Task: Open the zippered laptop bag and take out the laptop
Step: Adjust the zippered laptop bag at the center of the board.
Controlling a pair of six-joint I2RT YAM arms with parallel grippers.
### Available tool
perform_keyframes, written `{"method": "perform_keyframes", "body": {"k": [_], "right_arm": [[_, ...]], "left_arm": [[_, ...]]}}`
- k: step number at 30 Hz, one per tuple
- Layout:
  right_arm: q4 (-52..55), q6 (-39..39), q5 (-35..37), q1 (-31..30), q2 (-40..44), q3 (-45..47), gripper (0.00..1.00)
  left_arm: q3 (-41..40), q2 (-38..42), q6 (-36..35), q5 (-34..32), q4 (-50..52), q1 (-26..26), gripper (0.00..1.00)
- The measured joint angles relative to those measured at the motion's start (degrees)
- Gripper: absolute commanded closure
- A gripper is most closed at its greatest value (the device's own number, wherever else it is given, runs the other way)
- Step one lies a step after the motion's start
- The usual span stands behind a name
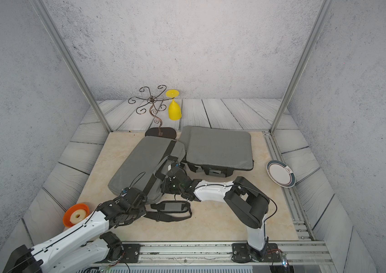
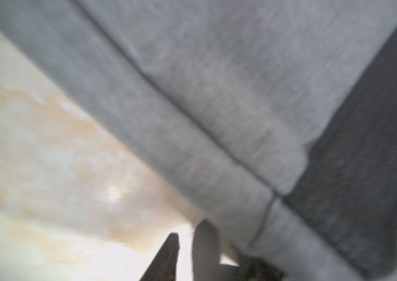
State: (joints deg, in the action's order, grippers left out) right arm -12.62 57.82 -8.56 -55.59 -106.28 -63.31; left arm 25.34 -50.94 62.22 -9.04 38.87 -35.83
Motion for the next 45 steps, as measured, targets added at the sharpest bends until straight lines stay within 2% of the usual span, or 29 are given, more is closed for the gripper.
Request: {"method": "perform_keyframes", "body": {"k": [4,7,9,12,16,22,26,30,36,40,44,45], "right_arm": [[-0.1,0.0,-0.4,0.6,0.0,0.3,1.00],[-0.5,0.0,-0.8,1.1,0.0,1.0,1.00],[-0.5,0.0,-1.1,1.4,0.0,1.2,1.00],[-0.8,0.1,-1.4,1.8,0.2,1.4,1.00],[-1.4,0.3,-1.7,2.1,0.2,2.1,1.00],[-0.8,0.0,-2.4,2.8,1.0,2.3,1.00],[1.6,-0.7,-2.4,3.2,2.8,2.1,1.00],[3.3,-1.1,-2.2,3.6,4.5,1.9,1.00],[4.8,-1.5,-1.9,3.7,4.5,1.9,1.00],[5.2,-1.5,-1.8,3.9,4.5,1.9,1.00],[5.5,-1.9,-1.8,4.0,4.5,1.9,1.00],[5.6,-2.0,-1.8,4.0,4.5,1.9,1.00]], "left_arm": [[0.3,0.1,-2.4,-1.5,2.2,2.1,0.74],[0.7,0.5,-4.2,-1.6,2.9,3.5,0.87],[0.6,0.8,-5.8,-0.9,2.1,5.2,0.89],[0.7,0.5,-8.0,1.0,-0.6,7.1,1.00],[1.7,-1.0,-11.6,2.3,-1.5,8.5,1.00],[6.2,-1.4,-17.7,1.1,2.2,11.4,1.00],[11.4,-5.0,-22.4,-1.1,4.0,11.9,1.00],[12.9,-8.6,-25.6,-1.3,3.3,12.4,1.00],[11.6,-13.6,-26.2,0.9,-0.2,12.6,0.87],[11.7,-15.1,-25.8,1.4,1.1,13.0,0.67],[12.0,-10.6,-24.5,1.4,4.8,13.2,0.47],[12.0,-9.0,-23.7,1.5,5.4,13.2,0.46]]}}
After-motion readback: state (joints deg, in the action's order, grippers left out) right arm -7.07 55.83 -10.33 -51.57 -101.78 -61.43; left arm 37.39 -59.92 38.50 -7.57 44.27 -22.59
